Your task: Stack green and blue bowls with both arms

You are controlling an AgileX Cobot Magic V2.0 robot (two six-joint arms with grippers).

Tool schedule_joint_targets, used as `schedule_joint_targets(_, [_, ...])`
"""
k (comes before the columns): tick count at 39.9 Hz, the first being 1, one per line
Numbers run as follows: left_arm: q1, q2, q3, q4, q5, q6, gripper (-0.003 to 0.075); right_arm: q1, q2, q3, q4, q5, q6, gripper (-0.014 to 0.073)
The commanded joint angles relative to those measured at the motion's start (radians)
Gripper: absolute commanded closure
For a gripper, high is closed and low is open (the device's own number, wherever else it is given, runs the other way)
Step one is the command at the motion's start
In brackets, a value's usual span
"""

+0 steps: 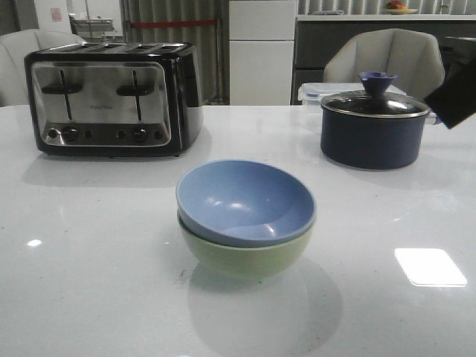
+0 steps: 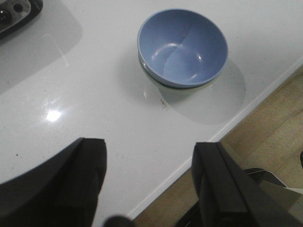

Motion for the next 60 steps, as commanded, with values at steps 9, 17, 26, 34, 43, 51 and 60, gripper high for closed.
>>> schedule_joint_targets(9, [0.002,-0.229,0.199,0.02,-0.148,-0.036,0.0264,-0.001,-0.013,-0.026,0.004,-0.049,-0.009,0.0198])
schedule_joint_targets(17, [0.002,-0.241,0.238,0.103,-0.164,-0.128,0.0264,-0.001,-0.013,-0.026,0.004,-0.047,-0.009,0.0207])
schedule_joint_targets(26, [0.002,-0.241,0.24,0.103,-0.211,-0.128,0.038,-0.001,-0.013,-0.026,0.004,-0.045,-0.009,0.0449])
schedule_joint_targets(34, [0.002,-0.241,0.24,0.103,-0.215,-0.128,0.0591,-0.001,-0.013,-0.026,0.004,-0.046,-0.009,0.0537])
schedule_joint_targets(43, [0.002,-0.241,0.24,0.103,-0.223,-0.128,0.0623,-0.001,-0.013,-0.026,0.004,-0.046,-0.009,0.0537])
schedule_joint_targets(51, [0.002,-0.241,0.24,0.103,-0.223,-0.128,0.0623,-0.001,-0.013,-0.026,0.004,-0.046,-0.009,0.0537])
schedule_joint_targets(60, [0.084,-0.327,0.251,0.104,-0.247,-0.128,0.0623,-0.001,-0.013,-0.026,0.004,-0.046,-0.009,0.0537])
